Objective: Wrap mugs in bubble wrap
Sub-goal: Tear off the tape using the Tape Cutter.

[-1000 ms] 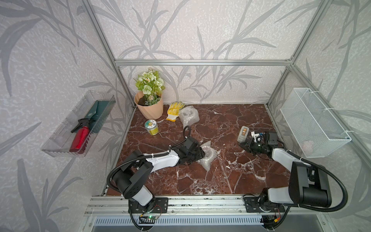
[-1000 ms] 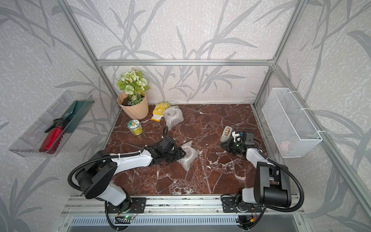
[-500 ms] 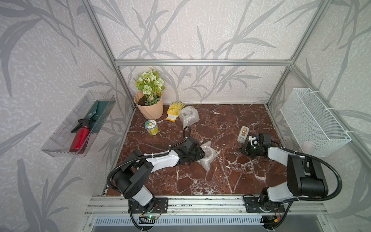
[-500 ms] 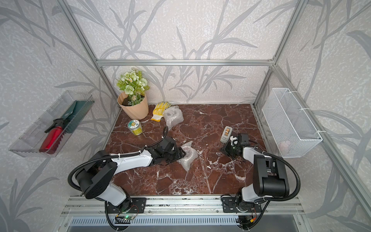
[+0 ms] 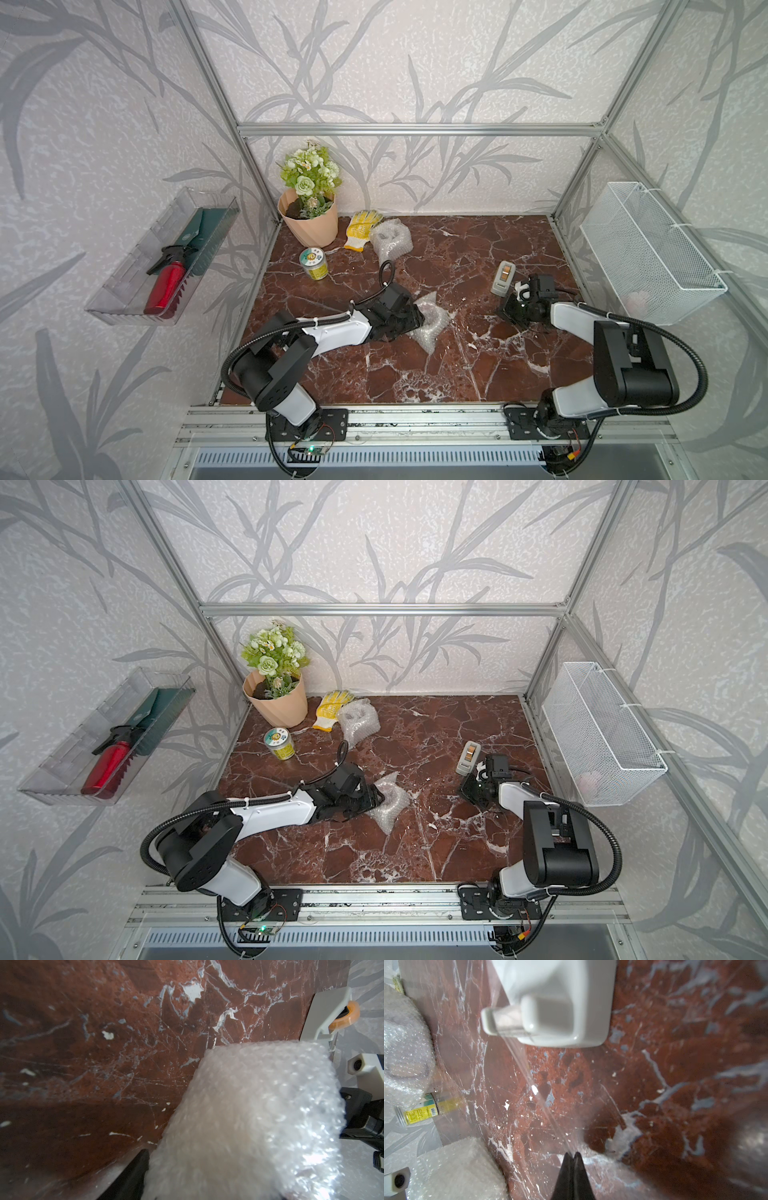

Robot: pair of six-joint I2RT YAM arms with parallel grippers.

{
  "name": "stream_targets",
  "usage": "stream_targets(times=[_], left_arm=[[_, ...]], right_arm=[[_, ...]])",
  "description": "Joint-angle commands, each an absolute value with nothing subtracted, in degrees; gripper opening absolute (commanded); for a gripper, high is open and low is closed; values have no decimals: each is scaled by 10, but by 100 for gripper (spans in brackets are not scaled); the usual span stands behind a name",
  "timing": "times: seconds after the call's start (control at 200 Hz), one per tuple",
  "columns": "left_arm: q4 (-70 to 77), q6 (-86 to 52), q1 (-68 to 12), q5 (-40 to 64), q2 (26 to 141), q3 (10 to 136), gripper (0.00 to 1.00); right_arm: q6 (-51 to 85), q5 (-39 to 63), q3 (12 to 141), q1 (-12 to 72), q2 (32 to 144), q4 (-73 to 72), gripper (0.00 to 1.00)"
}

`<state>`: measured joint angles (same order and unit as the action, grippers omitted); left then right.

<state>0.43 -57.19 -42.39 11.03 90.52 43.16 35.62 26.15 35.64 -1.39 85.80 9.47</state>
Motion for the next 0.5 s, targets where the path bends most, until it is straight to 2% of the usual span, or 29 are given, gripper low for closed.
stream_targets(times=[0.0, 0.495], left_arm=[[-75, -570, -425, 96, 925, 416, 66], [-75, -569, -426, 97, 925, 420, 66]], right_arm=[[362, 254, 345, -5, 865, 202, 0], [395, 219, 339, -5, 868, 227, 0]])
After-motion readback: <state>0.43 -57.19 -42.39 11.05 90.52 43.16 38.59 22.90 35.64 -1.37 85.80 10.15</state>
